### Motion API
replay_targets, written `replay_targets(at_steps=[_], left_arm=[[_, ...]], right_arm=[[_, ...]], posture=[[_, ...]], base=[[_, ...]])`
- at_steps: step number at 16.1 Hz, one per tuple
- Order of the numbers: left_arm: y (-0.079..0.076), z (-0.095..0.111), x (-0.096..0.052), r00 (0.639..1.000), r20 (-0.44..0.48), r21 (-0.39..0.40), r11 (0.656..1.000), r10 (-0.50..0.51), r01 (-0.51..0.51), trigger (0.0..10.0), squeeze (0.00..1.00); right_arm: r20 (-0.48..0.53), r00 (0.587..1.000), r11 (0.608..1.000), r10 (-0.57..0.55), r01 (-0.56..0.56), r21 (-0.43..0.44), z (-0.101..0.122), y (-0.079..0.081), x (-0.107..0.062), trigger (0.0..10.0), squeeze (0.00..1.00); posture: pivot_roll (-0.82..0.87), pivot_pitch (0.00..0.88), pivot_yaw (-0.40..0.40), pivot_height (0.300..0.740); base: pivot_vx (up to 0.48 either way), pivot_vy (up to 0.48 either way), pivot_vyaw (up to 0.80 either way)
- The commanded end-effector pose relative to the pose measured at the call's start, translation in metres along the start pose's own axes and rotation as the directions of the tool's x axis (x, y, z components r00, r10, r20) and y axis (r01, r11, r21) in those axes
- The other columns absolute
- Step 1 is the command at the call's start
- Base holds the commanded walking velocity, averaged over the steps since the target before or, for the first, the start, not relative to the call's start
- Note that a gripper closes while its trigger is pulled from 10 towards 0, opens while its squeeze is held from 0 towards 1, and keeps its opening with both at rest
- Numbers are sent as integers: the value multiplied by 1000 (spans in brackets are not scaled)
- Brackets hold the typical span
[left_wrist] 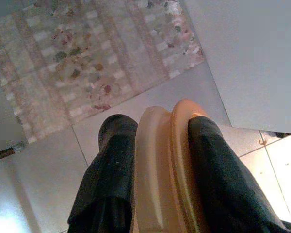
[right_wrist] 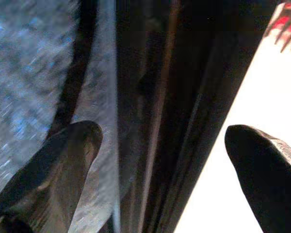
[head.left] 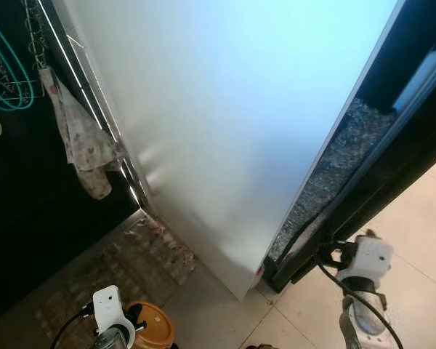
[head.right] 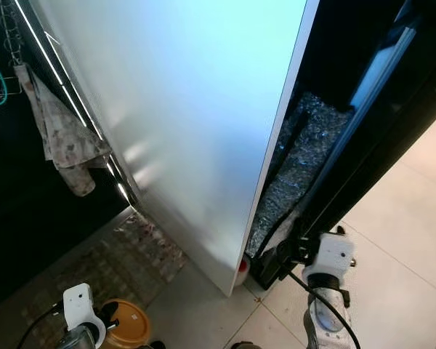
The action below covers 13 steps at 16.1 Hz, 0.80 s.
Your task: Restocking fridge
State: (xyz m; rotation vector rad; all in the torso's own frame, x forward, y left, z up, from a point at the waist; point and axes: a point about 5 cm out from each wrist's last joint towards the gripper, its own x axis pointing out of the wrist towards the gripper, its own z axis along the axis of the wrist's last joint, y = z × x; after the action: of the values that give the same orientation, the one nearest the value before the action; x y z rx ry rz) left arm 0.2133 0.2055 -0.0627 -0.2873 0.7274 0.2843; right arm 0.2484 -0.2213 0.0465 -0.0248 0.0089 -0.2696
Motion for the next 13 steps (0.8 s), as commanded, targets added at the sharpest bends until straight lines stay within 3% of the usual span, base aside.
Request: replay_targets(at_steps=[1, 7, 13], left_arm=[[6, -20, -5, 997, -77, 13, 1000, 15, -14, 10000, 0], [5, -21, -5, 997, -81, 21, 1000, 13, -11, 10000, 0], [5, -21, -6, 996, -84, 25, 1000, 14, -12, 10000, 0]], right_arm=[[33, 999, 999, -42, 42, -21, 6, -7, 0, 10000, 0], [87, 995, 999, 46, -44, -23, 22, 6, 11, 10000, 0], [198, 974, 991, -110, 124, -57, 46, -14, 22, 10000, 0]], posture=[[-92, 142, -2, 740], [-95, 150, -2, 740], [-98, 153, -2, 740]], base=[[0, 0, 0], [0, 0, 0], [0, 0, 0]])
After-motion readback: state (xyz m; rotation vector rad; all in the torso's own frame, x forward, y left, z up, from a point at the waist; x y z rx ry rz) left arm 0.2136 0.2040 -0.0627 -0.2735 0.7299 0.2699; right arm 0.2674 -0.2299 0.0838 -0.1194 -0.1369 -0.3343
